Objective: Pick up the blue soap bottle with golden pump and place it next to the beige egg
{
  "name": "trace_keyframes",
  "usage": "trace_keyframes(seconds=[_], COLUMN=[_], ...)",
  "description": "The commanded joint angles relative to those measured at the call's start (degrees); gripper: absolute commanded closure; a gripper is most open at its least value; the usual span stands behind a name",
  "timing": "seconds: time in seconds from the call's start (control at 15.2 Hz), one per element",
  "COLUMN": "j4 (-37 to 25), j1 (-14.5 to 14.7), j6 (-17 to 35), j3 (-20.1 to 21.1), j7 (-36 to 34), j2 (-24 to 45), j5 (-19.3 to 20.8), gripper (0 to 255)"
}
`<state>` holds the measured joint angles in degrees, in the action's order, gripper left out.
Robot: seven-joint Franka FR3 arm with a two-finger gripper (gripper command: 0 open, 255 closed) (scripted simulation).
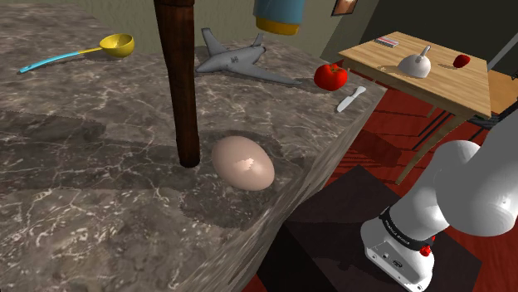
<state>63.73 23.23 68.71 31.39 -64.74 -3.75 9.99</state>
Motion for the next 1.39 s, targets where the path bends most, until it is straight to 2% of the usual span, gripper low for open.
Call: trace_keyframes(seconds=[0.0,0.59,1.32], j4=[4.1,19.59,33.88], j1=[-0.46,-0.98,-0.44], j6=[2.56,11.94,21.38], j3=[-0.8,-3.64,-5.17], j7=[0.29,1.6,2.07], j2=[-1.96,-9.22,-14.65], j5=[-1.41,-5.43,-7.73], gripper=[255,255,255])
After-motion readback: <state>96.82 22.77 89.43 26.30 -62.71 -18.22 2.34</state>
